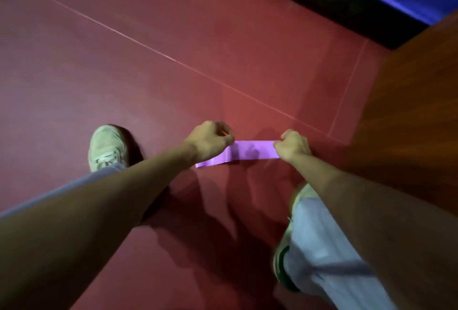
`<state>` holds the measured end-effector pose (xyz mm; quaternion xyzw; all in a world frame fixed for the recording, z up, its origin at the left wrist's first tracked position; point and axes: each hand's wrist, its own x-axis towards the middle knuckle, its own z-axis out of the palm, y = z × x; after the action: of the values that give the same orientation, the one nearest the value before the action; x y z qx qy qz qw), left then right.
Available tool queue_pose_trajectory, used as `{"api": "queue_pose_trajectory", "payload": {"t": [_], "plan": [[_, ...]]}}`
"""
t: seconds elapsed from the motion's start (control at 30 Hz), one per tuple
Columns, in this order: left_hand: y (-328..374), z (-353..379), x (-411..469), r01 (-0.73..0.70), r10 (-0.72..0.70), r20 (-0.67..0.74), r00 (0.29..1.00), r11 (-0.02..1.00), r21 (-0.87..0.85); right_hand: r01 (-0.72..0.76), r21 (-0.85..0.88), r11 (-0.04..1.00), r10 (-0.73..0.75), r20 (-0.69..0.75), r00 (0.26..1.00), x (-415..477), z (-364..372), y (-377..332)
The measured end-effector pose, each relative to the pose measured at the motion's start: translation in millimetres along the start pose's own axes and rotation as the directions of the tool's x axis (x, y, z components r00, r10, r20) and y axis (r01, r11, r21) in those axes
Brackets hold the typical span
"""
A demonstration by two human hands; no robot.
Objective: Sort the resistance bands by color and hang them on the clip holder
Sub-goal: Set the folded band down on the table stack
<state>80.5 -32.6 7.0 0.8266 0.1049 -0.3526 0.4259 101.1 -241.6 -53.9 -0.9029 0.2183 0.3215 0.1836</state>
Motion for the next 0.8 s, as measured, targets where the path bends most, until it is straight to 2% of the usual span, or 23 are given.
{"api": "queue_pose_trajectory", "payload": {"t": [0.1,0.17,0.33,0.53,0.8], "plan": [[-17.9,16.1,17.3,0.032,-0.033,-0.022,0.999,0.998,-0.045,-0.12,0.109,0.987,0.126,-0.048,0.991,18.9,32.5,15.2],[-26.3,22.8,22.5,0.028,-0.032,-0.038,0.999,0.996,-0.084,-0.126,0.129,0.984,0.136,-0.075,0.988,25.1,51.0,20.2],[-33.6,21.1,19.5,0.045,-0.052,-0.035,0.998,0.981,-0.187,0.055,0.068,0.996,-0.046,-0.127,0.991,27.0,61.5,3.7],[-19.7,-18.5,-8.4,0.04,-0.051,-0.072,0.996,0.988,-0.146,0.245,0.1,0.964,-0.233,-0.119,0.965,-6.1,0.2,-48.1],[58.5,-86.9,-93.5,-0.133,0.12,-0.163,0.979,0.988,-0.073,0.465,0.188,0.865,-0.426,-0.214,0.879,-101.6,-98.5,-88.7]]}}
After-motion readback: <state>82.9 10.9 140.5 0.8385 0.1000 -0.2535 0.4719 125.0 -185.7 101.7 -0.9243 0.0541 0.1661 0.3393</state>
